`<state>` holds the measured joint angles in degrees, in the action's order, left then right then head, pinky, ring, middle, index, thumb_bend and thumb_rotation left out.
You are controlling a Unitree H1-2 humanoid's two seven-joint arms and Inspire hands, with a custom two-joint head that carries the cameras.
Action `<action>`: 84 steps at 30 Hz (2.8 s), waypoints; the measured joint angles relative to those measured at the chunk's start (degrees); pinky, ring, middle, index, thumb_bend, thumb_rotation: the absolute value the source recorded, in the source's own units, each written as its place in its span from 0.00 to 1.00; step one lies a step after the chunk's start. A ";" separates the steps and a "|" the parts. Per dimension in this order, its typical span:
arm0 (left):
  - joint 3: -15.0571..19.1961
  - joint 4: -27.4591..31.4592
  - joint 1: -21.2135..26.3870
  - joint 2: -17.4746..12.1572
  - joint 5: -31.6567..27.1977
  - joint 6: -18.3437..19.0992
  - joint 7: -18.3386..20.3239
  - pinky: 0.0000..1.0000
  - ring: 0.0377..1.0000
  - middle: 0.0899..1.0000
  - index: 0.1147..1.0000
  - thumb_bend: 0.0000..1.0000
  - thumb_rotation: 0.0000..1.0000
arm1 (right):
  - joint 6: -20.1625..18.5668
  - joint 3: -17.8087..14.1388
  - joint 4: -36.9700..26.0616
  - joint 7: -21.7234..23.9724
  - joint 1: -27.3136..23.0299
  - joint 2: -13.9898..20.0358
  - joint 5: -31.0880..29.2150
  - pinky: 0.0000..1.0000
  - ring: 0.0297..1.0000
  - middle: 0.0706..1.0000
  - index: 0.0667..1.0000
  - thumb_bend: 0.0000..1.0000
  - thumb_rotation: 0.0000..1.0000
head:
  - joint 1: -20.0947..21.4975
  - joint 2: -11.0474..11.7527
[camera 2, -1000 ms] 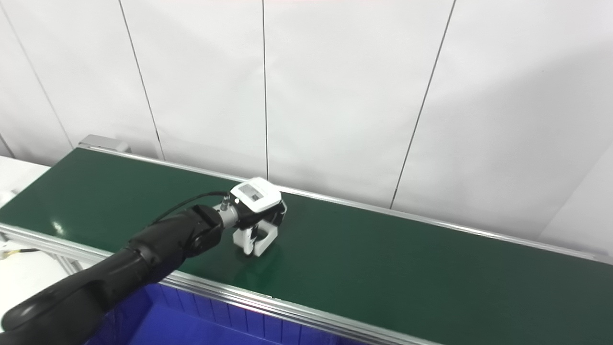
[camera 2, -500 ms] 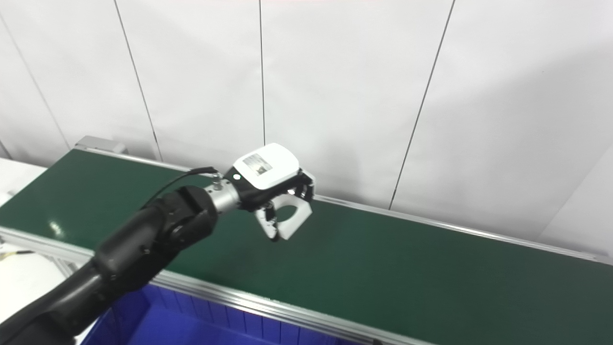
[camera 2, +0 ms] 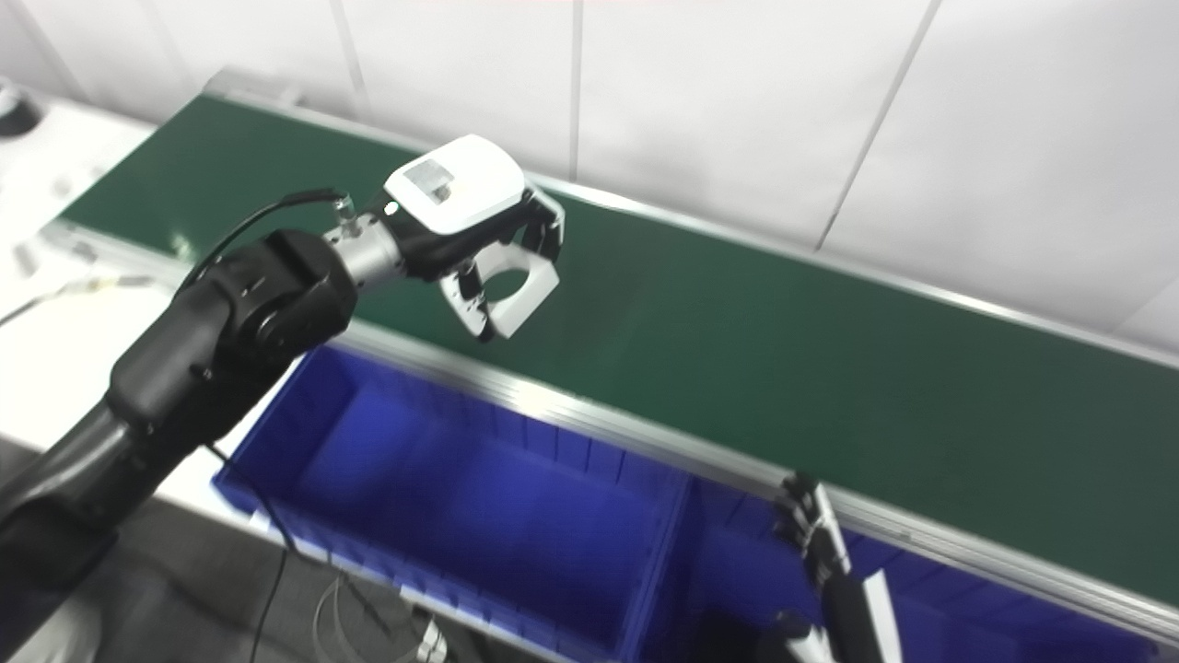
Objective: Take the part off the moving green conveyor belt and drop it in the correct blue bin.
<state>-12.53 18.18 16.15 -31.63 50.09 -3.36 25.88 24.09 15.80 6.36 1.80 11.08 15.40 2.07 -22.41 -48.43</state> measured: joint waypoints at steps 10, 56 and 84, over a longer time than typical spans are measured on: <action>-1.07 -3.83 -8.69 -2.18 3.73 -4.01 -0.91 0.36 0.36 0.42 0.47 0.50 0.00 | 0.00 -3.55 -0.02 4.95 0.04 -0.01 -1.81 0.85 0.91 0.94 0.98 0.88 0.90 | -5.54 1.23; -15.44 -40.74 -7.36 -0.09 8.89 -20.37 -25.17 0.49 0.52 0.52 0.42 0.52 0.03 | 0.00 -6.94 -0.34 7.96 1.17 -3.13 -0.70 0.84 0.90 0.93 0.97 0.91 0.88 | -0.26 2.02; -14.50 -27.61 -8.75 -2.05 -1.09 -21.93 -17.81 0.68 0.71 0.72 0.66 1.00 0.67 | 0.00 -6.94 -0.33 7.90 1.43 -3.55 1.04 0.83 0.89 0.92 0.97 0.91 0.97 | 4.21 2.90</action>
<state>-27.04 -9.43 7.40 -33.68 49.00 -25.29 8.07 24.09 8.86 6.03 9.70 12.51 11.85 3.11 -18.20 -45.53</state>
